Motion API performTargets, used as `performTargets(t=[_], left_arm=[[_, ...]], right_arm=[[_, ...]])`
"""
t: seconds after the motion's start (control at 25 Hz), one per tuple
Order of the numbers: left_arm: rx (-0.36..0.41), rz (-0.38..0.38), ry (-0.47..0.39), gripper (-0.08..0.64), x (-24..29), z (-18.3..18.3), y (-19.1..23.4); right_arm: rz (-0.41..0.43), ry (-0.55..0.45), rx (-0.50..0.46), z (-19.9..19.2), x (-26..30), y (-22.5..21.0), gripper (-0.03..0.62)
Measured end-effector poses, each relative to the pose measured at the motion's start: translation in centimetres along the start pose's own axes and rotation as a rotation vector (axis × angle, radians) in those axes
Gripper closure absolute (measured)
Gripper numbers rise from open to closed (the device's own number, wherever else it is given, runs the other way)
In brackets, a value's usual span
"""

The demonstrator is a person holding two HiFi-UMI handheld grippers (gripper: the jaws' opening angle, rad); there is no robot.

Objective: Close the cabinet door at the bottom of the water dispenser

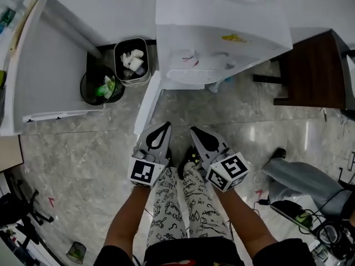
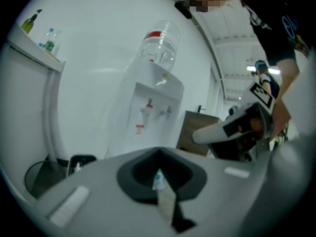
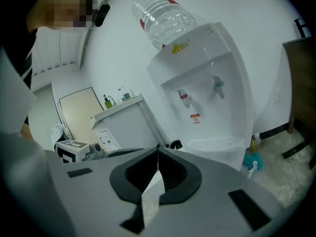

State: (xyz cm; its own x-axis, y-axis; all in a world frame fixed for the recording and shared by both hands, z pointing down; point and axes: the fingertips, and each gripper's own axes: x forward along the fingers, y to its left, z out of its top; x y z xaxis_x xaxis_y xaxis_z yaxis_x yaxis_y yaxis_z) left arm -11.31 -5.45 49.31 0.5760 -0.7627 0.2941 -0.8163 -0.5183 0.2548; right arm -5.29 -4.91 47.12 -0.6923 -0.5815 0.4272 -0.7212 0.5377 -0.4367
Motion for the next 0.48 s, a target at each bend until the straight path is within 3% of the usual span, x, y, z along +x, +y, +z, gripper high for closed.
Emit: performTargets(t=[0.08,0.28,0.48], left_arm=[[0.007,0.027,0.007,0.561,1.3,-2.3,1.6],[0.114,0.129,0.094,0.561,2.0,-9.0,8.4],[0.070,0.299,0.222,0.560,0.0,-14.8,16.5]], right_arm=[[-0.002,0.011,0.028,-1.6,2.0,-1.5,0.575],[0.036,0.022,0.025,-4.1,5.3,-3.2,0.575],[0.061,0.033,0.043,-5.0,5.5,-3.3,0.575]])
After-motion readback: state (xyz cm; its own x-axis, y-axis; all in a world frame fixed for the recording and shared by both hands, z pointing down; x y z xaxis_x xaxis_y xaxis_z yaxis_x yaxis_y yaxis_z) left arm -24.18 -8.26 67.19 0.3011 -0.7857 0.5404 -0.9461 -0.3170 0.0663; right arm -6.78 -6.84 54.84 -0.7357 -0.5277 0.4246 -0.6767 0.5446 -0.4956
